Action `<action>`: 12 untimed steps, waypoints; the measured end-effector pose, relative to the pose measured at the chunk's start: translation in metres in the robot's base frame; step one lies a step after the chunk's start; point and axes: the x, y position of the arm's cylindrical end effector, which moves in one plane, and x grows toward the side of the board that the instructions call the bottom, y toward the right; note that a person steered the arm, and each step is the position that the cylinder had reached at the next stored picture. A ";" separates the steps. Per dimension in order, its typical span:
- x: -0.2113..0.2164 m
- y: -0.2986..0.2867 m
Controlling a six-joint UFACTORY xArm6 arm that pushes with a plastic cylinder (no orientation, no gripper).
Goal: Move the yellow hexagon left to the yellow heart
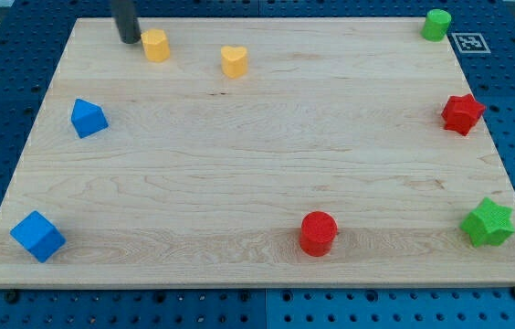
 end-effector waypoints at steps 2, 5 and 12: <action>0.004 0.028; 0.031 0.035; 0.046 0.082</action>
